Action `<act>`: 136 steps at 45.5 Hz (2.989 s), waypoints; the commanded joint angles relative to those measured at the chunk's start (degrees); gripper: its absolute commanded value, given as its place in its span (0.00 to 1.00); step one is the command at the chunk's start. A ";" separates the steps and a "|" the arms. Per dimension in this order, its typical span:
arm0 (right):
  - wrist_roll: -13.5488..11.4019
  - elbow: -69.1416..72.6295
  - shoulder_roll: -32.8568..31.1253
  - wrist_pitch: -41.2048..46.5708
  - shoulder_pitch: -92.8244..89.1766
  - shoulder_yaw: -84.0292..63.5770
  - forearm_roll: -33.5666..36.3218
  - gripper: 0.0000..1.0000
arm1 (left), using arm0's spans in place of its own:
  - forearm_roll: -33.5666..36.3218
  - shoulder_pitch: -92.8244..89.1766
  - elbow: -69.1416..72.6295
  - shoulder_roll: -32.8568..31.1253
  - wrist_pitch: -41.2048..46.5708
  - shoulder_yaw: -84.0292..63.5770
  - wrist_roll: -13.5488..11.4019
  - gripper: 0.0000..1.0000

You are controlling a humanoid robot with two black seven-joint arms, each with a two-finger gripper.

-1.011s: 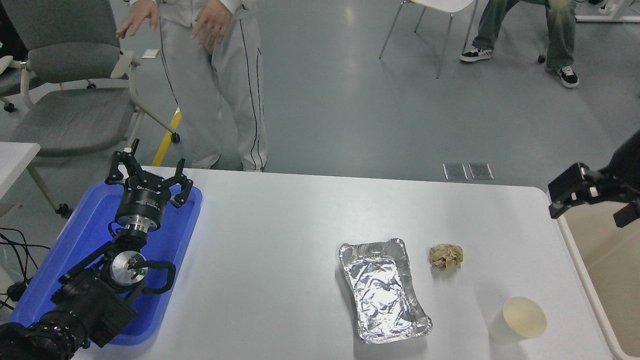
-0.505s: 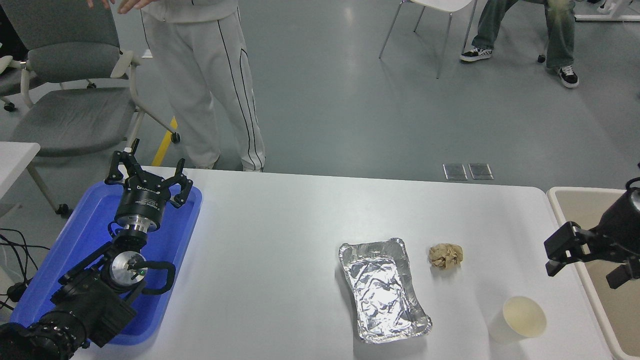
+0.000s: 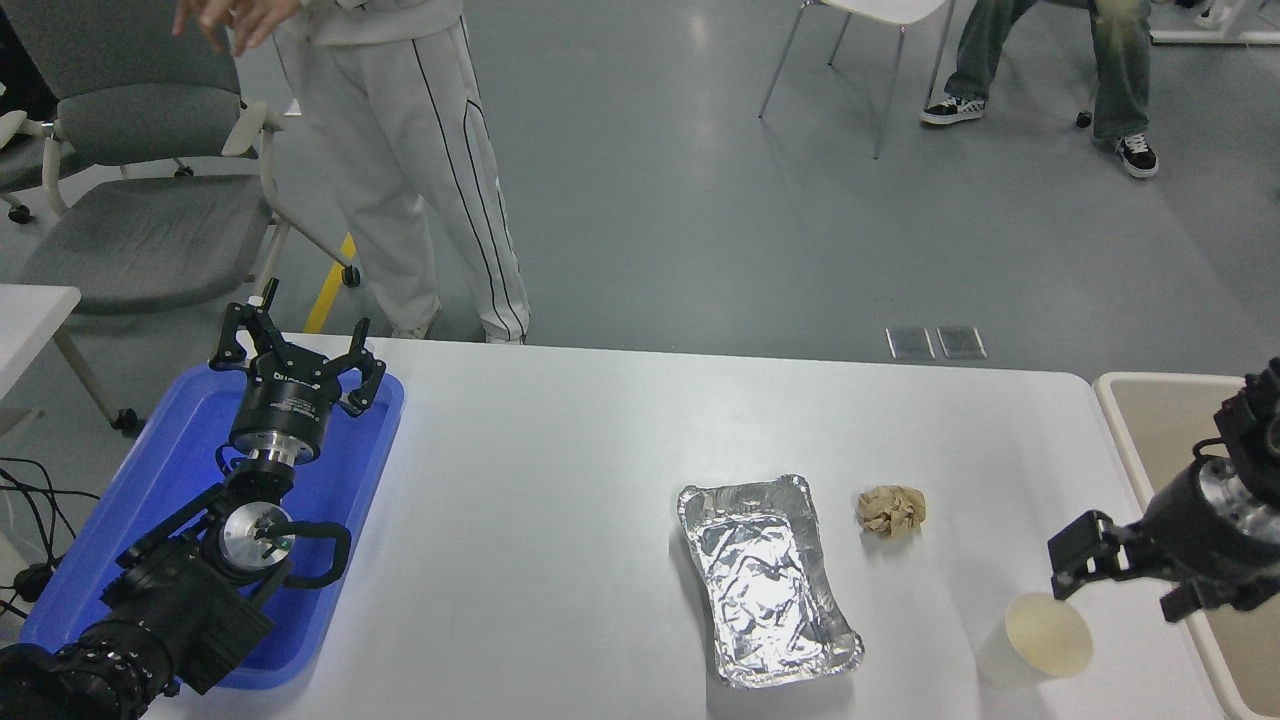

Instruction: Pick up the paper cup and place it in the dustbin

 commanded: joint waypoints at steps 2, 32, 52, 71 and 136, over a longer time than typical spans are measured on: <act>0.00 -1.70 0.53 -3.56 -6.68 3.80 -2.23 0.96 | -0.01 0.03 0.01 -0.02 0.00 0.00 0.00 1.00; 0.09 -6.62 0.53 -3.73 -12.66 6.43 -2.14 0.68 | -0.01 0.03 0.01 0.07 0.00 0.00 0.00 1.00; 0.09 -6.62 0.53 -3.30 -13.27 7.84 -1.17 0.00 | -0.01 0.03 0.01 -0.02 0.00 0.00 0.00 1.00; 0.09 -6.27 -0.17 -2.50 -13.27 7.49 0.41 0.00 | -0.01 0.03 -0.08 -0.02 0.00 0.00 0.00 1.00; 0.09 -0.12 -0.52 18.06 42.89 -12.63 5.86 0.00 | -0.01 -0.05 -0.08 0.07 0.00 -0.09 0.00 1.00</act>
